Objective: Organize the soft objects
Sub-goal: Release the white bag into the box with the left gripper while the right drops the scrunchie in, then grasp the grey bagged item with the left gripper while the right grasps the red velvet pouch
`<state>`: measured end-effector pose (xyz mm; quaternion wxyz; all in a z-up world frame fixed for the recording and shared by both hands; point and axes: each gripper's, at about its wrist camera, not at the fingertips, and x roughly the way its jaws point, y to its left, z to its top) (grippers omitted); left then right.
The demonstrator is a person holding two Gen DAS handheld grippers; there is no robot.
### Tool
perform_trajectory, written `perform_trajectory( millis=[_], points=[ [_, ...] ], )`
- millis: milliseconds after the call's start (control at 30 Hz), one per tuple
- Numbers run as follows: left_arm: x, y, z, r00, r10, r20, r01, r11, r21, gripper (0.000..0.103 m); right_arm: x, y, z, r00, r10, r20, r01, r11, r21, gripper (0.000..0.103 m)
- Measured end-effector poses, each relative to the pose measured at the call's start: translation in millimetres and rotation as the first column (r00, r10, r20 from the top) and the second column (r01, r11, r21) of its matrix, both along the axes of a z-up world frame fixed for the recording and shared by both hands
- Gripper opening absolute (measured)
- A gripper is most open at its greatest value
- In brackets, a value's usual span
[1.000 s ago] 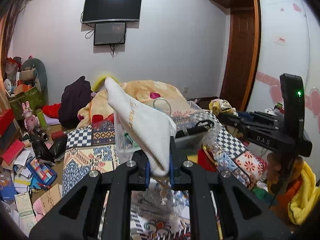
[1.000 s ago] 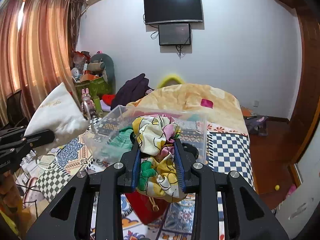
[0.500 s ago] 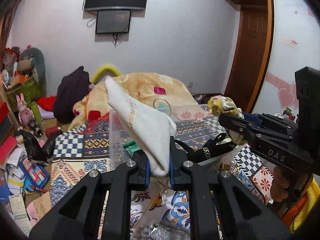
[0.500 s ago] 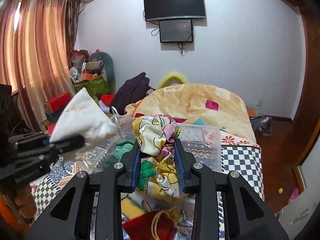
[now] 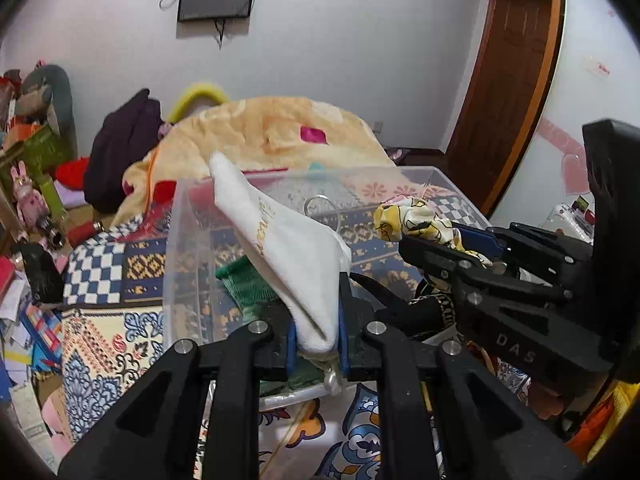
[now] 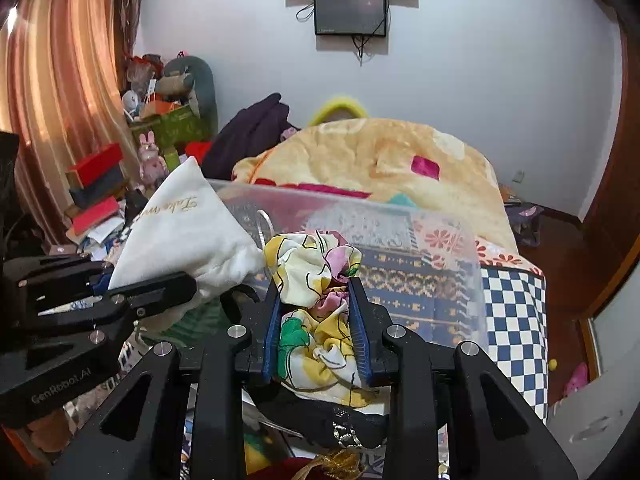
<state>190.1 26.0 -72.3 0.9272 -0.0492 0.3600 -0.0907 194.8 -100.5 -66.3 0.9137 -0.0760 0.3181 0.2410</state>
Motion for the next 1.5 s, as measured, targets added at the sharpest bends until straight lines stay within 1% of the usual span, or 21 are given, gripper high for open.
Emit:
perform_trajectory(
  millis=[100,133,167,200,233,267,300,367,467,533,600,633,667,733,833,933,1133,1267,1367,1500],
  points=[
    [2.3,0.2,-3.3,1.0,-0.009,-0.019,0.009,1.0,-0.01,0.018,-2.7,-1.2,0.3,1.0,0.008,0.006,-0.008,1.0,-0.011,0.028],
    [3.0,-0.1,-3.8,1.0,-0.011,-0.021,0.011,1.0,-0.006,0.022,-3.7,-1.8,0.8,1.0,0.012,0.008,-0.011,1.0,-0.014,0.03],
    [3.7,0.1,-3.6,1.0,-0.014,-0.02,0.014,1.0,-0.002,0.026,-4.8,-1.7,1.7,1.0,0.013,0.012,-0.013,1.0,-0.017,0.039],
    [2.9,0.1,-2.9,1.0,-0.014,-0.016,0.014,1.0,0.0,0.028,-6.0,-3.1,3.0,1.0,0.013,0.018,-0.013,1.0,-0.02,0.044],
    [0.8,-0.4,-1.2,1.0,-0.01,-0.007,0.01,1.0,0.003,0.032,-8.1,-4.4,4.5,1.0,0.014,0.026,-0.013,1.0,-0.02,0.055],
    [-2.6,-1.3,1.0,1.0,-0.006,0.001,0.006,1.0,0.005,0.037,-9.1,-5.4,5.9,0.999,0.014,0.036,-0.013,1.0,-0.017,0.058],
    [-4.9,-1.0,3.6,1.0,-0.003,0.009,0.003,1.0,0.004,0.039,-12.1,-6.6,8.3,0.999,0.01,0.051,-0.009,1.0,-0.016,0.058],
    [-11.0,1.0,10.9,1.0,0.0,0.031,0.0,1.0,-0.009,0.049,-17.2,-11.5,13.9,0.998,0.016,0.063,-0.015,1.0,-0.008,0.06],
    [-23.0,4.2,24.1,0.997,0.007,0.074,-0.006,1.0,-0.016,0.053,-21.9,-18.3,22.2,0.996,0.019,0.082,-0.02,1.0,0.012,0.066],
    [-31.4,4.8,32.3,0.995,0.009,0.102,-0.009,1.0,-0.003,0.055,-27.3,-23.6,29.5,0.994,0.022,0.105,-0.025,0.999,0.029,0.067],
    [-42.0,4.8,40.1,0.99,0.011,0.137,-0.014,1.0,0.019,0.063,-35.4,-27.3,36.3,0.992,0.027,0.124,-0.033,0.999,0.044,0.067],
    [-49.3,5.3,43.9,0.987,0.015,0.159,-0.02,0.999,0.029,0.07,-38.0,-29.2,38.3,0.991,0.03,0.132,-0.036,0.998,0.048,0.067],
    [-52.6,6.1,46.6,0.985,0.017,0.169,-0.022,0.999,0.031,0.073,-41.7,-31.4,40.2,0.99,0.031,0.14,-0.039,0.998,0.055,0.068],
    [-62.8,8.6,50.5,0.983,0.014,0.184,-0.02,0.999,0.03,0.076,-51.3,-35.8,43.9,0.987,0.036,0.155,-0.047,0.997,0.067,0.068],
    [-73.8,11.9,50.7,0.984,0.014,0.177,-0.018,1.0,0.023,0.082,-63.1,-41.6,45.6,0.985,0.043,0.166,-0.058,0.995,0.084,0.071],
    [-82.4,13.4,45.8,0.987,0.005,0.16,-0.009,1.0,0.026,0.083,-72.4,-44.1,43.3,0.984,0.049,0.171,-0.065,0.994,0.09,0.074],
    [-101.6,10.9,25.9,0.993,-0.006,0.114,-0.001,0.998,0.068,0.085,-84.8,-42.9,29.6,0.986,0.05,0.162,-0.061,0.996,0.06,0.074],
    [-110.7,9.5,7.8,0.997,-0.003,0.073,-0.004,0.996,0.093,0.086,-89.0,-47.3,13.2,0.99,0.039,0.133,-0.045,0.998,0.039,0.074],
    [-113.6,9.0,-11.1,1.0,-0.009,0.011,0.008,0.996,0.092,0.086,-88.8,-50.9,-1.6,0.996,0.037,0.084,-0.04,0.999,0.031,0.074],
    [-114.2,11.1,-31.6,0.999,0.002,-0.045,0.001,0.997,0.08,0.086,-84.2,-55.8,-20.0,0.999,0.022,0.026,-0.023,1.0,0.019,0.074]
  ],
)
